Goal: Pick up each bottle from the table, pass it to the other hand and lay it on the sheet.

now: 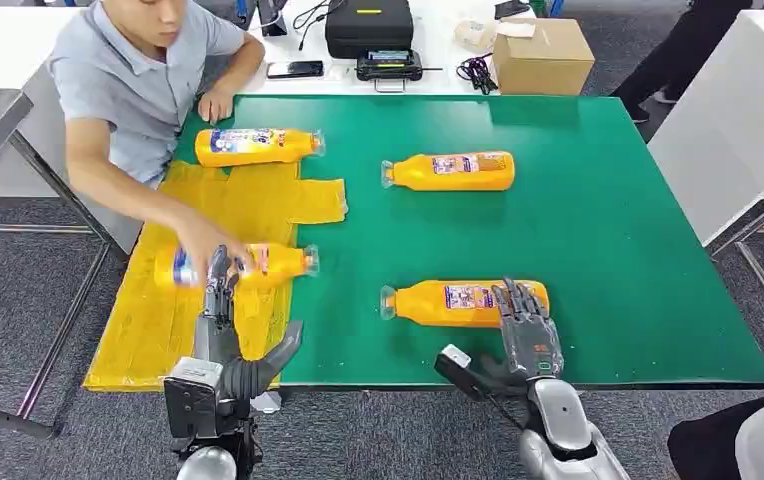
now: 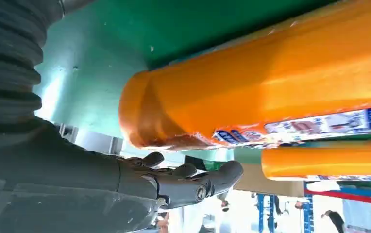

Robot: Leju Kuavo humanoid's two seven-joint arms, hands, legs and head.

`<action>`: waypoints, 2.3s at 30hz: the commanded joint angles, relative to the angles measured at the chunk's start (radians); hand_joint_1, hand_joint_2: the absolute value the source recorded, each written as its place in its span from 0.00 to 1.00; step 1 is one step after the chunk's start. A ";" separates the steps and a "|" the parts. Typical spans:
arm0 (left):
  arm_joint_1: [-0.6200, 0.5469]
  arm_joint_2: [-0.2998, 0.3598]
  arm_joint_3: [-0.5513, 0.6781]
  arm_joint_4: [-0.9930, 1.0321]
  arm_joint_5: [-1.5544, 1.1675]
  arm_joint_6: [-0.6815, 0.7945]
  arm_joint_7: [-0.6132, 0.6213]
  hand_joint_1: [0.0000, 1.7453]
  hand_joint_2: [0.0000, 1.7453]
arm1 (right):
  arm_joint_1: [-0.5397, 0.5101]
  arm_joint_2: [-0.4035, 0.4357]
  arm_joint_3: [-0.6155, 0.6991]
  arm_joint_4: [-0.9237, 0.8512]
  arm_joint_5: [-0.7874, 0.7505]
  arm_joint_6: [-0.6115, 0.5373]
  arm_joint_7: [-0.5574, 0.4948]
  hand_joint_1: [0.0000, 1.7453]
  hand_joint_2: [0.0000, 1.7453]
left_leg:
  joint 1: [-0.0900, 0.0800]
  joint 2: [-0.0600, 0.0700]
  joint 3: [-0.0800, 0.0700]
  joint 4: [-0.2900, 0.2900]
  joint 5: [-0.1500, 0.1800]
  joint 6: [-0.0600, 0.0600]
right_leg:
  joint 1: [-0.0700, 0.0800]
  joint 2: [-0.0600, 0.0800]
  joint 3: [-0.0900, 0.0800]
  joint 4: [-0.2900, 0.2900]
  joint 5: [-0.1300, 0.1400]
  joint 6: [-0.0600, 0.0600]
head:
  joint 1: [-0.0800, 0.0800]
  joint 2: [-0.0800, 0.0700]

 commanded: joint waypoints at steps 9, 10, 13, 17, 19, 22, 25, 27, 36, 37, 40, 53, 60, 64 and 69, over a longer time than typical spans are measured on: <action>-0.025 0.025 -0.031 0.032 -0.006 -0.006 0.004 0.00 1.00 | -0.116 -0.047 0.038 0.050 0.027 0.021 0.039 0.00 1.00 | 0.001 0.002 0.004 0.000 -0.002 -0.002 | 0.001 0.001 0.003 0.000 -0.001 -0.002 | 0.000 0.000; -0.028 0.027 -0.033 0.034 -0.007 -0.006 0.003 0.00 1.00 | -0.126 -0.051 0.036 0.062 0.022 0.024 0.039 0.00 1.00 | 0.001 0.002 0.003 0.000 -0.001 -0.002 | 0.001 0.001 0.003 -0.001 -0.001 -0.002 | 0.000 0.000; -0.030 0.028 -0.039 0.035 -0.010 -0.009 0.001 0.00 1.00 | -0.144 -0.056 0.031 0.072 0.021 0.023 0.038 0.00 1.00 | 0.001 0.002 0.004 0.000 -0.002 -0.002 | 0.001 0.002 0.004 -0.001 -0.001 -0.002 | 0.000 0.000; -0.033 0.026 -0.045 0.038 -0.011 -0.011 0.000 0.00 1.00 | -0.159 -0.053 0.034 0.074 0.021 0.028 0.037 0.00 1.00 | 0.000 0.002 0.003 -0.001 -0.001 -0.001 | 0.000 0.001 0.002 0.000 0.000 -0.002 | 0.000 0.000; -0.038 0.028 -0.049 0.043 -0.012 -0.011 0.000 0.00 1.00 | -0.174 -0.050 0.042 0.091 0.017 0.045 0.035 0.00 1.00 | 0.001 0.003 0.004 0.000 -0.002 -0.002 | 0.001 0.002 0.004 -0.001 -0.001 -0.003 | 0.000 0.000; -0.043 0.028 -0.050 0.049 -0.011 -0.011 0.000 0.00 1.00 | -0.188 -0.047 0.039 0.113 -0.002 0.059 0.030 0.00 1.00 | 0.001 0.003 0.004 0.000 -0.002 -0.002 | 0.001 0.002 0.003 -0.001 -0.001 -0.002 | 0.000 0.000; -0.048 0.029 -0.052 0.058 -0.009 -0.015 0.002 0.00 1.00 | -0.207 -0.043 0.039 0.155 -0.030 0.088 0.025 0.00 1.00 | 0.001 0.003 0.004 0.000 -0.002 -0.002 | 0.001 0.002 0.003 -0.001 -0.001 -0.003 | 0.000 0.000; -0.052 0.030 -0.059 0.067 -0.009 -0.022 0.006 0.00 1.00 | -0.223 -0.044 0.040 0.194 -0.056 0.120 0.021 0.00 1.00 | 0.001 0.002 0.003 -0.001 -0.001 -0.001 | 0.001 0.001 0.003 -0.001 0.000 -0.002 | 0.000 0.000; -0.077 0.034 -0.084 0.100 -0.015 -0.052 0.033 0.00 1.00 | -0.284 -0.053 0.075 0.325 -0.111 0.222 0.016 0.00 1.00 | 0.000 0.001 0.003 -0.001 0.000 -0.001 | 0.001 0.001 0.003 -0.001 0.000 -0.001 | 0.000 0.000; -0.077 0.034 -0.084 0.100 -0.015 -0.052 0.033 0.00 1.00 | -0.284 -0.053 0.075 0.325 -0.111 0.222 0.016 0.00 1.00 | 0.001 0.002 0.005 -0.001 -0.001 -0.002 | 0.001 0.001 0.004 -0.001 -0.001 -0.002 | 0.000 0.000; -0.077 0.034 -0.084 0.100 -0.015 -0.052 0.033 0.00 1.00 | -0.284 -0.053 0.075 0.325 -0.111 0.222 0.016 0.00 1.00 | 0.000 0.001 0.004 -0.001 0.000 -0.001 | 0.001 0.000 0.003 -0.001 0.000 -0.001 | 0.000 0.000; -0.091 0.031 -0.092 0.111 -0.021 -0.057 0.037 0.00 1.00 | -0.298 -0.038 0.118 0.304 -0.138 0.139 -0.049 1.00 1.00 | 0.001 0.002 0.007 -0.001 -0.001 -0.002 | 0.001 0.001 0.006 -0.001 0.000 -0.002 | 0.000 0.000; -0.105 0.037 -0.104 0.137 -0.009 -0.063 0.011 0.00 1.00 | -0.271 -0.040 0.073 0.301 -0.394 0.264 -0.231 1.00 1.00 | 0.001 0.001 0.006 -0.001 0.000 -0.001 | 0.001 0.001 0.006 -0.001 0.000 -0.002 | 0.000 0.000; -0.109 0.036 -0.104 0.146 -0.004 -0.063 0.005 0.00 1.00 | -0.265 -0.048 0.070 0.302 -0.419 0.272 -0.244 1.00 1.00 | 0.001 0.000 0.008 -0.001 -0.001 -0.002 | 0.002 -0.001 0.008 -0.002 -0.001 -0.002 | 0.000 0.000; -0.115 0.037 -0.108 0.152 0.005 -0.060 -0.004 0.00 1.00 | -0.266 -0.055 0.065 0.313 -0.469 0.285 -0.261 1.00 1.00 | 0.001 0.000 0.007 -0.001 0.000 -0.002 | 0.001 -0.001 0.006 -0.002 0.000 -0.002 | 0.000 0.000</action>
